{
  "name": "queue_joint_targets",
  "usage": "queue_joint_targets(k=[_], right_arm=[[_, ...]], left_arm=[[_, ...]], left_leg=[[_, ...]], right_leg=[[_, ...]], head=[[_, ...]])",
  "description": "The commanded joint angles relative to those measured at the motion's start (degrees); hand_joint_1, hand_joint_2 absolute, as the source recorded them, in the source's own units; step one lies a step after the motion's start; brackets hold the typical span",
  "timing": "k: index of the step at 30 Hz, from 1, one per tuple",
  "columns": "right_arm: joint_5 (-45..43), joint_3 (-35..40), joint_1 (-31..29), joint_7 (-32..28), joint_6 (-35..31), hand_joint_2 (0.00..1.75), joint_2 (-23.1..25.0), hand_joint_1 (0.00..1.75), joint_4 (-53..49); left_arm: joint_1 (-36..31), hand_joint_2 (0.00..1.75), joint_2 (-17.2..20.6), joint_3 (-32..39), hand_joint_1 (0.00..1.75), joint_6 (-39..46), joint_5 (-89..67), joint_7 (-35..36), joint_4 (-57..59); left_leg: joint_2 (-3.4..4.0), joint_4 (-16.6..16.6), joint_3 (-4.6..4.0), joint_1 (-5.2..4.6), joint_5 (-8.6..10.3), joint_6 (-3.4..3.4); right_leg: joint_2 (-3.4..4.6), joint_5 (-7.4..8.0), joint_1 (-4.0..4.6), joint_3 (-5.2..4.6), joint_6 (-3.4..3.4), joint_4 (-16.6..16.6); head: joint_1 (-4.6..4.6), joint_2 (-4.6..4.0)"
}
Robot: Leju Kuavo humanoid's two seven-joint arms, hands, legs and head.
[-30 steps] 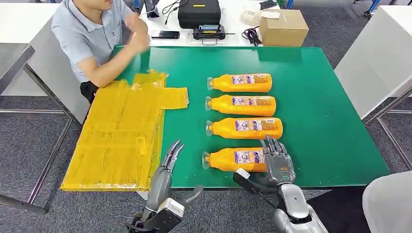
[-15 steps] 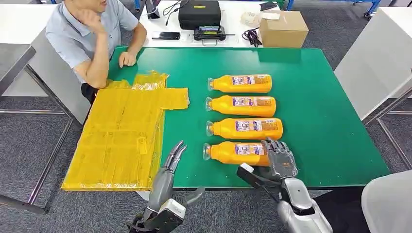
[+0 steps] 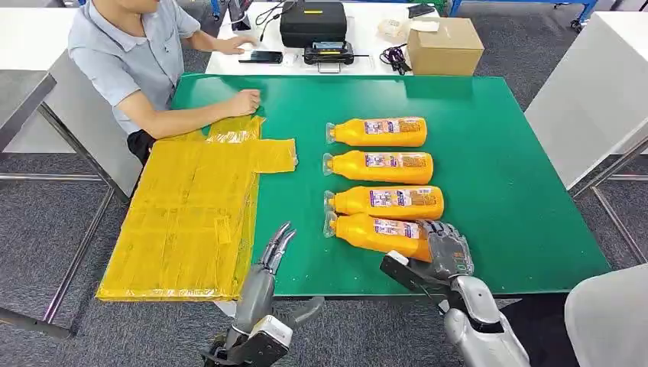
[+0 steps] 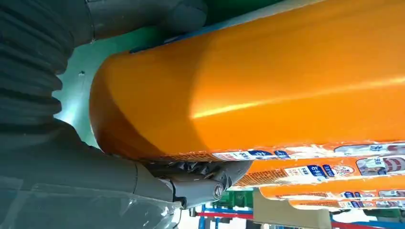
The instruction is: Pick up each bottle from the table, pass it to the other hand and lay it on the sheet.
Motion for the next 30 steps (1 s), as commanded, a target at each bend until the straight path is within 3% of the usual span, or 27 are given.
queue_joint_targets(k=[1,4,8,14,19,22,30], right_arm=[[-11.9,-2.6,5.6,-8.6,2.8,1.75,-1.3,1.75,4.8],[-19.6,-3.9,8.9,-12.8,3.0,1.75,0.4,1.75,-1.4],[-21.0,-2.9,10.4,-12.9,2.8,1.75,0.8,1.75,-5.0],[-24.5,-1.6,11.9,-16.2,1.6,1.75,2.4,1.75,-11.2],[-26.6,-0.1,10.3,-16.4,1.3,1.75,3.2,1.75,-14.0],[-31.7,-0.2,7.8,-20.1,2.5,1.75,4.2,1.75,-13.6],[-36.5,3.0,3.3,-22.4,1.8,1.75,7.3,1.75,-9.4]], left_arm=[[-1.1,1.75,-0.4,-0.7,0.0,1.1,3.6,-3.1,3.1],[-0.5,1.75,-2.4,2.2,0.0,0.8,17.2,-5.6,2.9],[-0.2,1.75,-1.6,1.8,0.0,0.0,21.8,-5.9,2.9],[1.6,1.75,-1.5,3.1,0.0,0.9,30.7,-5.9,2.1],[0.8,1.75,-0.9,3.0,0.0,-2.6,40.9,-3.7,4.5],[0.4,1.75,-0.6,3.6,0.0,-6.0,50.5,-0.7,6.7],[-1.7,1.75,1.4,0.0,0.0,-10.5,55.2,-1.3,6.6]], left_leg=[[-0.24,0.0,0.5,0.08,-0.18,0.03],[-0.18,0.0,0.6,0.1,-0.29,-0.02],[-0.12,-0.1,0.78,0.11,-0.38,-0.13],[0.02,0.0,0.72,0.14,-0.4,-0.14],[0.2,0.0,0.55,0.07,-0.37,-0.08],[0.19,-0.1,0.5,0.06,-0.36,-0.08],[0.23,0.0,0.34,0.1,-0.36,-0.09]], right_leg=[[-0.26,-0.22,0.09,-0.01,-0.04,-0.1],[-0.2,-0.28,0.11,0.09,-0.1,-0.1],[-0.2,-0.33,0.12,0.79,-0.15,-0.2],[-0.05,-0.29,0.14,0.71,-0.15,-0.1],[0.14,-0.25,0.06,0.54,-0.09,0.0],[0.13,-0.24,0.05,0.49,-0.1,0.0],[0.2,-0.25,0.09,0.4,-0.13,0.0]], head=[[0.0,0.0],[0.0,0.0],[0.0,0.0],[0.0,0.0],[0.0,0.0],[0.0,0.0],[0.0,0.0]])
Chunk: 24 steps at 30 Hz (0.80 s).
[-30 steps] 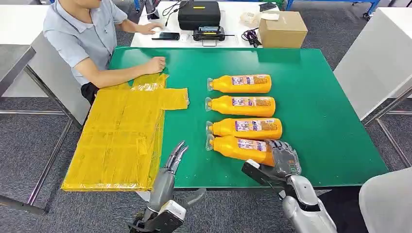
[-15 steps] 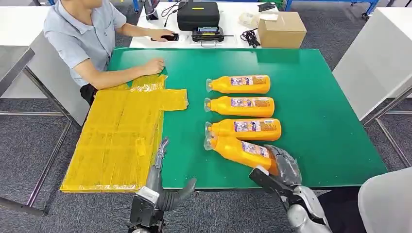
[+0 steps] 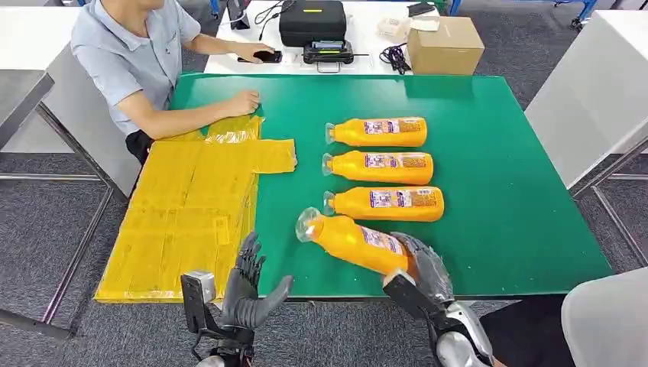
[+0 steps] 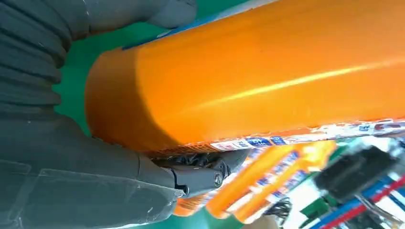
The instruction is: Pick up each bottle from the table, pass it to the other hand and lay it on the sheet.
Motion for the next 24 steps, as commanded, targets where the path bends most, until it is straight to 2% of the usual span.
queue_joint_targets(k=[1,9,18,24], right_arm=[[-3.5,4.3,-5.7,-1.9,-0.4,1.75,3.7,1.75,4.4],[-4.2,8.6,-10.1,-2.6,0.1,1.75,5.3,1.75,10.5],[0.9,15.2,-14.0,-1.9,-0.7,1.75,7.1,1.75,17.2],[0.8,17.4,-14.7,-2.6,-0.9,1.75,8.3,1.75,17.5]], left_arm=[[-2.4,1.75,2.0,-3.6,0.0,-3.0,2.0,-0.1,3.5],[-4.9,1.75,1.8,-6.0,0.0,-7.0,-4.4,-1.7,4.6],[-7.0,1.75,-0.3,-3.4,0.0,-7.8,-4.6,-0.6,7.9],[-8.0,1.75,-1.6,-1.4,0.0,-7.5,-2.4,-0.4,9.3]], left_leg=[[0.12,0.0,0.09,0.04,-0.04,-0.09],[0.18,-0.1,0.04,0.06,-0.05,-0.12],[0.13,-0.1,0.03,0.05,-0.03,-0.11],[0.12,0.0,0.02,0.09,-0.05,-0.13]], right_leg=[[0.12,0.0,0.05,0.06,-0.11,0.0],[0.16,0.01,0.07,0.0,-0.14,-0.1],[0.12,0.0,0.05,0.0,-0.13,0.0],[0.1,-0.01,0.1,0.0,-0.15,0.0]], head=[[0.0,0.0],[0.0,0.0],[0.02,0.0],[0.02,0.0]])
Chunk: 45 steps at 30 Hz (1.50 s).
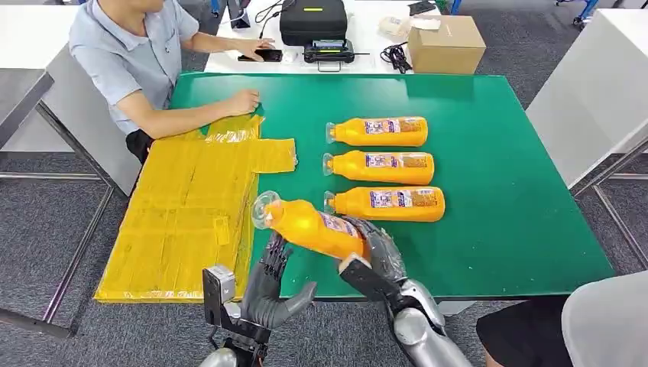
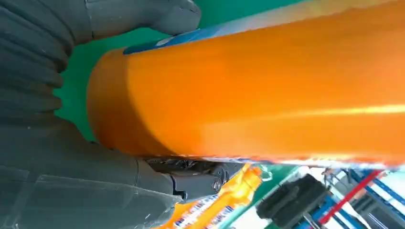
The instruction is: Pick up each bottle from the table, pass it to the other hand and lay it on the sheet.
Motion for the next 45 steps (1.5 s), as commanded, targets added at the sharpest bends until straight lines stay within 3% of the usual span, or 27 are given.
queue_joint_targets(k=[1,26,27,28,45], right_arm=[[0.3,6.7,-4.6,-0.9,-0.5,1.75,2.1,1.75,7.2],[-5.3,10.2,-6.4,-2.0,2.0,1.75,3.2,1.75,8.3],[-5.7,10.3,-6.6,-1.9,2.6,1.75,3.2,1.75,8.5],[-5.7,10.6,-6.8,-1.9,2.9,1.75,3.2,1.75,8.8],[-5.9,10.6,-6.9,-1.9,3.2,1.75,3.2,1.75,9.1]], left_arm=[[-3.9,1.75,-1.8,3.0,0.0,0.2,2.8,0.8,6.4],[-5.9,1.75,-2.6,2.9,0.0,2.8,6.7,-4.2,4.4],[-6.1,1.75,-2.5,2.5,1.68,2.6,6.5,-4.8,4.3],[-6.2,1.75,-2.4,2.2,1.75,2.5,6.2,-5.4,4.1],[-6.2,1.75,-2.4,2.1,1.75,2.5,6.1,-5.8,3.8]], left_leg=[[0.09,0.0,0.09,0.05,-0.03,-0.09],[0.07,0.0,0.12,0.09,-0.07,-0.14],[0.05,0.0,0.06,0.04,-0.03,-0.1],[0.05,0.0,0.02,0.05,-0.02,-0.09],[0.06,0.0,0.1,0.07,-0.06,-0.13]], right_leg=[[0.07,0.0,0.06,0.07,-0.1,0.0],[0.04,-0.04,0.09,0.12,-0.16,0.0],[0.03,-0.02,0.04,0.05,-0.12,0.0],[0.03,-0.01,0.05,0.02,-0.11,0.0],[0.03,-0.05,0.08,0.09,-0.15,0.0]], head=[[0.02,0.0],[0.02,0.0],[0.02,0.0],[0.02,0.0],[0.02,0.0]])
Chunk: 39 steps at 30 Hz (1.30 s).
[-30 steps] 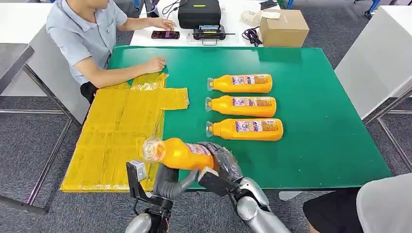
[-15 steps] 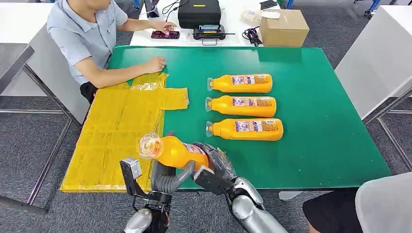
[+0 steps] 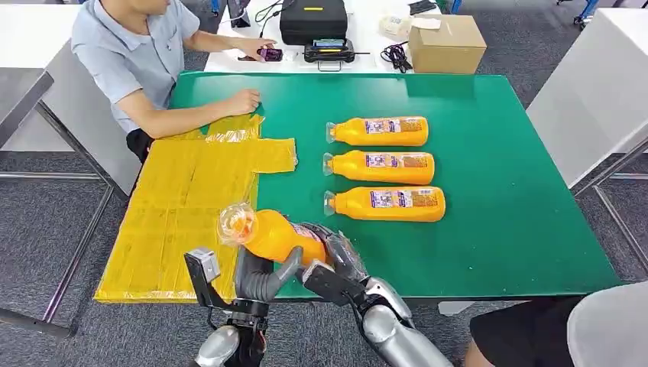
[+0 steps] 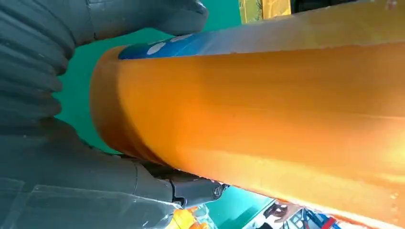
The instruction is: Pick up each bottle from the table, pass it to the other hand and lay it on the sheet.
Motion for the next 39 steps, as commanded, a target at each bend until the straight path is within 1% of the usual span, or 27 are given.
queue_joint_targets(k=[1,7,11,12,13,14,16,17,19,20,21,22,23,24,25,26,28,29,30,32,33,34,35,36,37,38,39], right_arm=[[0.0,1.9,-2.6,0.1,0.4,1.75,-0.3,1.75,3.7],[-0.3,2.0,-2.7,0.1,0.9,1.75,-0.3,1.75,3.9],[-0.6,2.4,-2.9,0.9,1.8,1.75,-0.6,1.75,4.7],[-0.8,2.4,-2.8,1.7,2.4,1.75,-0.6,1.55,5.3],[-0.8,2.4,-2.8,1.8,2.5,1.75,-0.7,0.58,5.7],[-1.1,2.0,-2.4,1.9,2.1,1.75,-0.3,0.0,6.5],[-1.6,1.6,-2.1,2.3,2.2,1.75,0.2,0.0,7.2],[-1.8,1.3,-1.8,2.6,1.7,1.75,0.4,0.0,7.4],[-2.6,0.6,-0.8,3.0,1.5,1.75,0.7,0.0,7.3],[-1.9,-1.6,2.1,5.4,-1.8,1.75,1.0,0.0,6.8],[0.6,-2.5,4.9,4.2,-5.0,1.75,0.4,0.0,6.5],[2.4,-4.0,6.3,3.4,-7.6,1.75,0.5,0.0,7.0],[3.8,-4.6,7.0,3.1,-9.8,1.75,0.2,0.0,7.1],[5.4,-6.4,7.7,3.3,-11.6,1.75,0.2,0.0,6.9],[5.3,-8.6,8.5,3.5,-11.9,1.75,-0.1,0.0,5.9],[6.8,-9.7,9.0,4.3,-13.4,1.75,-0.6,0.0,5.2],[7.5,-12.2,10.1,4.6,-14.1,1.75,-1.1,0.0,3.4],[8.7,-13.6,10.8,4.9,-15.1,1.75,-1.4,0.0,2.4],[7.8,-15.9,11.7,4.7,-14.3,1.75,-1.1,0.0,1.3],[8.0,-16.8,12.3,4.8,-14.4,1.75,-1.2,0.0,1.1],[8.6,-17.9,13.1,4.7,-14.7,1.75,-0.8,0.0,0.6],[8.9,-18.1,13.5,4.3,-14.3,1.75,-0.6,0.0,0.2],[9.3,-17.8,13.6,3.9,-14.1,1.75,-0.6,0.0,-0.1],[9.3,-17.9,13.5,3.6,-13.4,1.75,-0.3,0.0,-0.4],[8.1,-18.6,13.7,3.1,-12.2,1.75,0.2,0.0,-0.7],[7.8,-19.0,13.6,2.9,-11.6,1.75,0.6,0.0,-0.9],[7.7,-19.3,13.8,2.8,-11.3,1.75,0.8,0.0,-1.0]], left_arm=[[-2.1,1.75,0.7,-1.0,1.75,0.1,0.0,0.1,1.3],[-2.2,1.75,0.7,-1.1,1.75,0.3,-0.3,-0.3,1.3],[-2.7,1.75,0.7,-1.3,1.75,3.3,-2.9,-2.0,1.8],[-2.8,1.75,0.7,-1.3,1.75,3.8,-3.5,-2.3,1.9],[-2.8,1.75,0.8,-1.4,1.75,4.0,-3.7,-2.4,1.8],[-2.6,1.75,0.9,-1.3,1.75,4.4,-4.1,-2.5,1.6],[-2.5,1.75,1.0,-1.4,1.75,4.6,-4.6,-2.4,1.3],[-2.3,1.75,1.2,-1.5,1.75,5.0,-5.0,-2.4,0.8],[-1.8,1.75,1.5,-1.4,1.75,5.8,-5.9,-2.3,-0.4],[-1.7,1.75,2.0,-1.6,1.75,19.0,-18.4,-1.9,1.2],[0.7,1.75,0.3,5.2,1.75,19.1,-32.9,-0.9,1.8],[2.0,1.75,-1.1,10.4,1.75,19.1,-42.8,0.0,2.1],[2.7,1.75,-1.7,12.9,1.75,19.1,-47.9,0.3,1.8],[4.2,1.75,-3.4,17.5,1.75,19.1,-57.5,1.5,0.3],[4.5,1.75,-2.2,17.1,1.75,19.1,-61.2,4.4,-1.1],[4.9,1.75,-2.0,18.1,1.75,19.1,-63.6,5.8,-2.7],[5.2,1.75,-1.0,17.6,1.75,19.1,-63.8,6.9,-5.3],[5.5,1.75,-0.3,16.9,1.75,18.8,-62.5,7.6,-7.1],[6.0,1.75,0.7,16.1,1.75,18.6,-61.7,8.0,-8.7],[6.4,1.75,1.4,16.0,1.75,18.5,-61.9,8.5,-9.3],[6.6,1.75,2.5,16.3,1.75,18.8,-66.1,11.6,-9.2],[6.4,1.75,3.5,17.0,1.75,19.1,-71.4,13.8,-8.8],[5.7,1.75,5.0,19.0,1.75,19.1,-82.9,18.0,-6.9],[5.2,1.75,5.9,20.1,1.75,19.0,-88.6,20.5,-6.5],[4.5,1.75,7.7,21.9,1.75,18.2,-97.3,25.0,-4.2],[3.4,1.75,9.6,23.3,1.75,16.2,-101.9,28.1,-2.2],[2.5,1.75,10.7,24.4,1.75,15.2,-104.0,29.7,-0.2]], left_leg=[[0.05,0.0,0.12,0.04,-0.04,-0.09],[0.07,0.0,0.15,0.07,-0.06,-0.12],[0.05,0.0,0.08,0.04,-0.03,-0.08],[0.05,0.0,0.13,0.05,-0.04,-0.1],[0.03,0.0,0.09,0.05,-0.03,-0.08],[0.03,0.0,0.19,0.07,-0.06,-0.13],[0.02,0.0,0.12,0.04,-0.02,-0.08],[0.04,0.0,0.25,0.08,-0.07,-0.14],[0.01,0.0,0.13,0.05,-0.03,-0.1],[0.01,0.0,0.09,0.02,-0.02,-0.07],[0.03,0.0,0.17,0.07,-0.05,-0.11],[-0.09,-0.1,0.26,0.06,-0.04,-0.11],[-0.09,-0.2,0.41,0.11,-0.08,-0.15],[-0.06,-0.2,0.53,0.16,-0.12,-0.2],[-0.02,-0.2,0.5,0.13,-0.12,-0.18],[0.1,-0.2,0.56,0.14,-0.2,-0.2],[0.08,0.0,0.38,0.12,-0.24,-0.18],[0.01,0.0,0.07,0.08,-0.12,-0.12],[0.02,0.0,0.13,0.07,-0.13,-0.13],[0.01,0.0,0.09,0.07,-0.13,-0.14],[-0.02,0.0,0.12,0.08,-0.14,-0.17],[-0.04,0.0,-0.04,0.05,-0.07,-0.12],[0.02,0.0,0.09,0.06,-0.11,-0.16],[0.11,-0.1,0.18,0.08,-0.15,-0.18],[0.13,-0.1,0.07,0.04,-0.07,-0.13],[0.21,-0.1,0.2,0.07,-0.1,-0.19],[0.13,-0.1,0.06,0.03,-0.04,-0.14]], right_leg=[[0.02,-0.03,0.05,0.11,-0.11,0.0],[0.03,-0.04,0.08,0.14,-0.15,0.0],[0.02,-0.01,0.05,0.08,-0.1,0.0],[0.01,-0.03,0.06,0.13,-0.13,0.0],[0.0,-0.01,0.06,0.1,-0.1,0.0],[-0.01,-0.05,0.08,0.2,-0.16,0.0],[-0.01,-0.01,0.05,0.11,-0.1,-0.1],[0.0,-0.06,0.09,0.26,-0.17,-0.1],[-0.02,-0.03,0.06,0.13,-0.12,-0.1],[-0.01,-0.02,0.03,0.08,-0.08,0.0],[0.0,-0.04,0.08,0.16,-0.14,-0.1],[-0.13,-0.08,0.07,0.29,-0.13,-0.1],[-0.14,-0.11,0.13,0.44,-0.19,-0.2],[-0.12,-0.13,0.17,0.56,-0.24,-0.3],[-0.07,-0.11,0.15,0.52,-0.21,-0.3],[0.04,-0.15,0.16,0.55,-0.25,-0.2],[0.03,-0.2,0.14,0.4,-0.22,-0.1],[-0.03,-0.1,0.09,0.09,-0.14,0.0],[-0.02,-0.12,0.08,0.13,-0.16,0.0],[-0.06,-0.13,0.08,0.09,-0.17,0.0],[-0.09,-0.16,0.09,0.11,-0.2,0.0],[-0.07,-0.08,0.06,-0.04,-0.14,0.0],[-0.01,-0.11,0.07,0.07,-0.19,0.0],[0.08,-0.11,0.1,0.14,-0.21,-0.1],[0.1,-0.04,0.05,0.02,-0.15,-0.1],[0.15,-0.06,0.08,0.12,-0.23,-0.1],[0.1,-0.03,0.04,0.0,-0.15,-0.1]], head=[[0.0,0.0],[0.0,0.0],[0.0,0.0],[0.0,0.0],[0.0,0.0],[0.0,0.0],[0.0,0.0],[-0.02,0.0],[0.0,0.0],[0.0,0.0],[0.0,0.0],[0.0,0.0],[0.0,0.0],[0.0,0.0],[0.0,0.0],[-0.02,0.0],[0.0,0.0],[0.0,0.0],[0.0,0.0],[0.0,0.0],[0.0,0.0],[0.0,0.0],[0.0,0.0],[0.0,0.0],[0.0,0.0],[0.0,0.0],[0.02,0.0]])
